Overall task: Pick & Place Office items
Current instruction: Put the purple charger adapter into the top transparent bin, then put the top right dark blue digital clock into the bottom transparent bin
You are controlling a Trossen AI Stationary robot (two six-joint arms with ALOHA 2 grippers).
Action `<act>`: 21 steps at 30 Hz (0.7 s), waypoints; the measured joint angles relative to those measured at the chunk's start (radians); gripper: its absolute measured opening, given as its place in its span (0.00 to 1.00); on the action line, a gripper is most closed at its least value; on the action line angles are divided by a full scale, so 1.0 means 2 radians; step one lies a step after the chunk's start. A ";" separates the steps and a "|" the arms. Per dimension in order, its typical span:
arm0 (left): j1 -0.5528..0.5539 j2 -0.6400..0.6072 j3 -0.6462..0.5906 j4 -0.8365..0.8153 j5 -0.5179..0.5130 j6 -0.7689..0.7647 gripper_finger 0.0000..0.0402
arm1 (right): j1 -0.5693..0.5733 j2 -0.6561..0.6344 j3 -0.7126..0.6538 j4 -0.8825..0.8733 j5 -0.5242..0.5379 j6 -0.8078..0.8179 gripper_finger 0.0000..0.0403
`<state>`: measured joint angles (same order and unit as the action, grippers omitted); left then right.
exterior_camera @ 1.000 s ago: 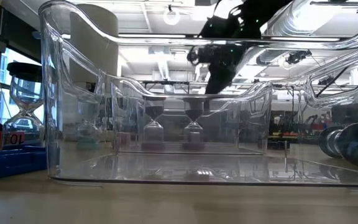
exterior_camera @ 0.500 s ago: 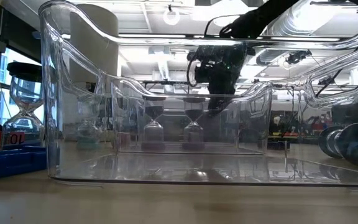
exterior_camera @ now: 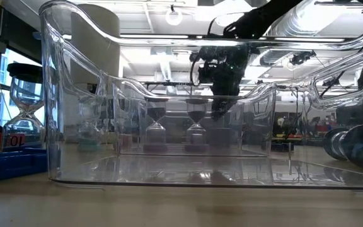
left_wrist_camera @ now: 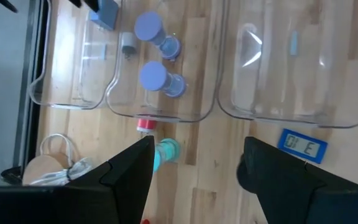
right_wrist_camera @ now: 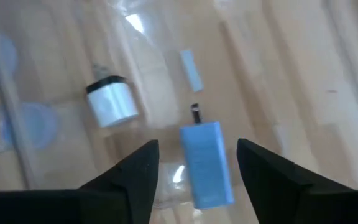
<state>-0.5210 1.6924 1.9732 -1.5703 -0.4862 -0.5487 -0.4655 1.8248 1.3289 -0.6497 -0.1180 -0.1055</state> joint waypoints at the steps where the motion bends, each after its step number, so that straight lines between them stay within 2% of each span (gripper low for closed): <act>1: -0.004 0.000 0.000 0.000 0.000 -0.004 0.59 | 0.002 -0.006 0.000 -0.002 0.013 0.000 0.51; 6: -0.019 0.000 0.000 0.000 -0.002 -0.017 0.59 | 0.025 -0.059 0.000 -0.015 0.049 -0.001 0.51; 13: -0.028 0.000 0.000 0.001 -0.005 -0.029 0.59 | 0.088 -0.179 0.010 -0.050 0.055 0.029 0.52; 17: -0.029 0.000 0.000 0.001 -0.006 -0.036 0.59 | 0.128 -0.239 0.010 -0.083 0.056 0.080 0.52; 21: -0.030 0.000 0.000 0.005 -0.008 -0.038 0.59 | 0.151 -0.277 0.010 -0.151 0.059 0.172 0.52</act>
<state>-0.5808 1.6924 1.9728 -1.5602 -0.5020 -0.6251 -0.1629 1.2710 1.3487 -0.9522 -0.0004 0.2387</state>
